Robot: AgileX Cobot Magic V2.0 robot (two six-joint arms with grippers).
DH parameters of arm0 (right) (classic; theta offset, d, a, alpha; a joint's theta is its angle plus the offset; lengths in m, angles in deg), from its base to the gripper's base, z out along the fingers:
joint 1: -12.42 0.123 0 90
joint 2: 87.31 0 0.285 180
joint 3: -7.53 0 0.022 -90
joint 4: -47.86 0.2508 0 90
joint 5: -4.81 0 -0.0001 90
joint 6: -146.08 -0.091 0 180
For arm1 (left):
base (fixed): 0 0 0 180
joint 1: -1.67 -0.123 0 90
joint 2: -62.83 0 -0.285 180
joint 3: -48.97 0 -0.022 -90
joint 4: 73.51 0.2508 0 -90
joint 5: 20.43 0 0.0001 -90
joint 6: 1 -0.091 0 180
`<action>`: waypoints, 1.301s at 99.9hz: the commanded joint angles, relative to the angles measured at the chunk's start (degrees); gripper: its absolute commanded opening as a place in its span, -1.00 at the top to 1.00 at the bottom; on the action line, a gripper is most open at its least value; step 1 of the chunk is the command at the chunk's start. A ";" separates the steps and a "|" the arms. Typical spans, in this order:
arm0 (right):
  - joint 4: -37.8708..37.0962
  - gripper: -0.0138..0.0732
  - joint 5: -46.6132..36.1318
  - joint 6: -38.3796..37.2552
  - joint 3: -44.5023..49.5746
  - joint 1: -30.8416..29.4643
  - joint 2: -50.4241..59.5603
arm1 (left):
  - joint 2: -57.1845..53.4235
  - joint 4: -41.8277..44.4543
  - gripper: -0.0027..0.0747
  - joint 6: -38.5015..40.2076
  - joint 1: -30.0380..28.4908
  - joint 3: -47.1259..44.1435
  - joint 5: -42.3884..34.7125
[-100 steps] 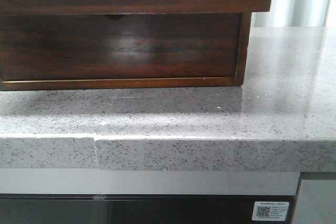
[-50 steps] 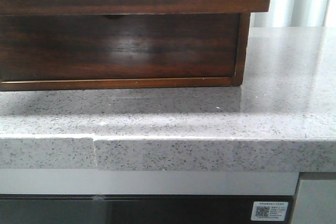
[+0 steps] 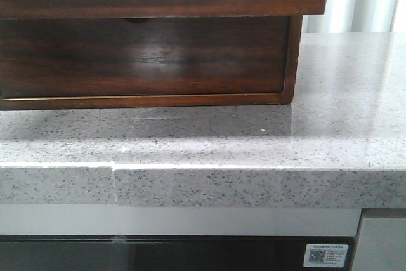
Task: Put scissors in drawer with both arms
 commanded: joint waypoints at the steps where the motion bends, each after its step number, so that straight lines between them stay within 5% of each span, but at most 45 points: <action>1: 0.88 0.81 -3.96 -0.20 -0.41 0.06 -0.48 | 0.85 -1.16 0.98 0.68 0.43 1.52 -2.74; 45: 0.88 0.81 -3.96 -0.20 0.39 0.06 -0.48 | 0.85 -2.03 0.98 0.68 0.43 0.33 -2.49; 60: 0.88 0.81 -3.96 -0.20 0.39 0.06 -0.48 | 0.85 -15.11 0.98 -0.14 0.21 -1.25 0.81; 78: 0.88 0.81 -3.96 -0.20 0.39 0.06 -0.48 | 0.33 -30.39 0.98 -20.04 -2.20 -3.39 8.16; 93: 0.88 0.81 -3.96 -0.20 0.39 0.06 -0.48 | -1.64 -41.50 0.98 -37.78 -8.20 -6.27 6.87; 107: 0.88 0.81 -3.96 -0.20 0.39 0.06 -0.48 | -3.08 -44.53 0.98 -40.13 -15.10 -10.07 4.14; 130: 0.88 0.81 -3.96 -0.20 0.39 0.06 -0.48 | -3.08 -44.71 0.98 -40.13 -24.62 -9.96 17.62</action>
